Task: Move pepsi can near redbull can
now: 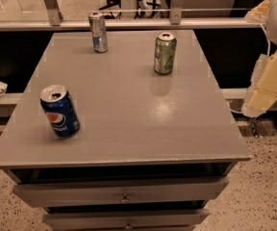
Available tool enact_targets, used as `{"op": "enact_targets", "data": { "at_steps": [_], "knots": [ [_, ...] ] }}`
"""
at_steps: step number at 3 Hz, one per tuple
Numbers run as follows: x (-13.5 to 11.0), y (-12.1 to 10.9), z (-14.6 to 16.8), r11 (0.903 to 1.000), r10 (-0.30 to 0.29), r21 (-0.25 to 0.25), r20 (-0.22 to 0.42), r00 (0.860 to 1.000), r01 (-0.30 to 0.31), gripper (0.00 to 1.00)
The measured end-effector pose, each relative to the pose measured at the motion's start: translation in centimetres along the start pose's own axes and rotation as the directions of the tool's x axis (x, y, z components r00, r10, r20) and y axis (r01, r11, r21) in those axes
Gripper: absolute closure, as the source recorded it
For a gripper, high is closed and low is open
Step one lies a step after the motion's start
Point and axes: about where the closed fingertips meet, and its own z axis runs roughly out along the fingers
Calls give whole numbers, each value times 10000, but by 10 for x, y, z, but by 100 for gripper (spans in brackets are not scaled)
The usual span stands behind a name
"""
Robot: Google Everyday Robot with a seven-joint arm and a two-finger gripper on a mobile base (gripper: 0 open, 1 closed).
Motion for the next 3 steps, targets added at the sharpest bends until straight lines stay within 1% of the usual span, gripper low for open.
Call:
{"op": "enact_targets", "data": {
  "at_steps": [2,3],
  "knots": [
    [-5,1,-1,10000,0,78,255,9997,-2,0],
    [-5,1,-1,10000,0,78,255,9997,-2,0]
  ]
}}
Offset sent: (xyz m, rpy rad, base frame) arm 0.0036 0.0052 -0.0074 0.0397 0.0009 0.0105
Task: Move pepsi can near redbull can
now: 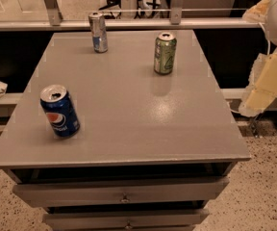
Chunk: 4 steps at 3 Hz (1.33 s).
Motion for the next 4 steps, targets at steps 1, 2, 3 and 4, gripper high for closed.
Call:
{"op": "enact_targets", "data": {
  "at_steps": [1,2,3,4],
  "knots": [
    [-15,5,23,9990,223,-414,715,9972,-194,0],
    [-68,18,105,9801,1165,-1902,3158,9417,-574,0],
    [-106,23,137,9581,1885,-2796,4539,8709,-616,0],
    [-112,24,136,9548,1981,-2908,4668,8619,-619,0]
  ]
}}
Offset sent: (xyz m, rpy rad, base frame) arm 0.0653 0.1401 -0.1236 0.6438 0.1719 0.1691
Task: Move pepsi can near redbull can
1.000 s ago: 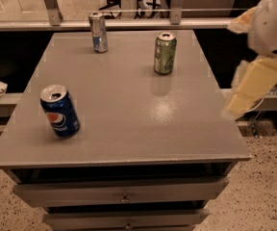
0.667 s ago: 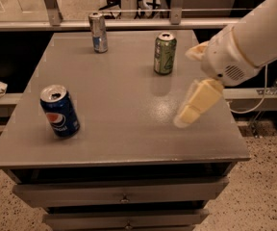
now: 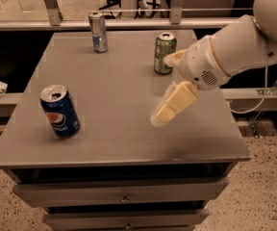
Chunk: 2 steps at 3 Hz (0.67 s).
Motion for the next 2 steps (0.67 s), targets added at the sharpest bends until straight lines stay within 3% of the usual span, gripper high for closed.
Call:
{"op": "enact_targets", "data": {
  "at_steps": [1,2],
  "knots": [
    [-1,0,1,10000,-39,0,80,10000,39,0],
    [-16,2,13,9996,-184,-172,1212,9925,206,0]
  ]
}}
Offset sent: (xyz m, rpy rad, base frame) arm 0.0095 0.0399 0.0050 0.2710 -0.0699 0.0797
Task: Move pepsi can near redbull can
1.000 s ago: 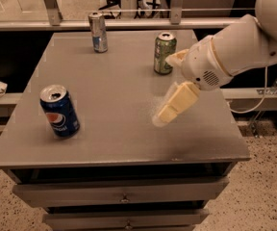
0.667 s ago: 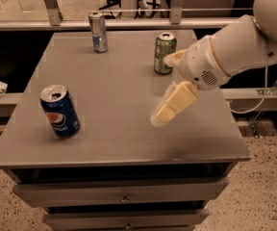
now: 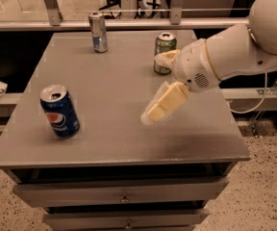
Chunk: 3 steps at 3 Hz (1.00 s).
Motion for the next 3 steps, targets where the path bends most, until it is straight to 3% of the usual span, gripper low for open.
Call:
{"op": "enact_targets", "data": {
  "at_steps": [2,3],
  "knots": [
    [-39,7,81,9936,-252,-1028,1936,9808,458,0],
    [-53,17,115,9846,-106,-1661,2527,9675,541,0]
  ]
}}
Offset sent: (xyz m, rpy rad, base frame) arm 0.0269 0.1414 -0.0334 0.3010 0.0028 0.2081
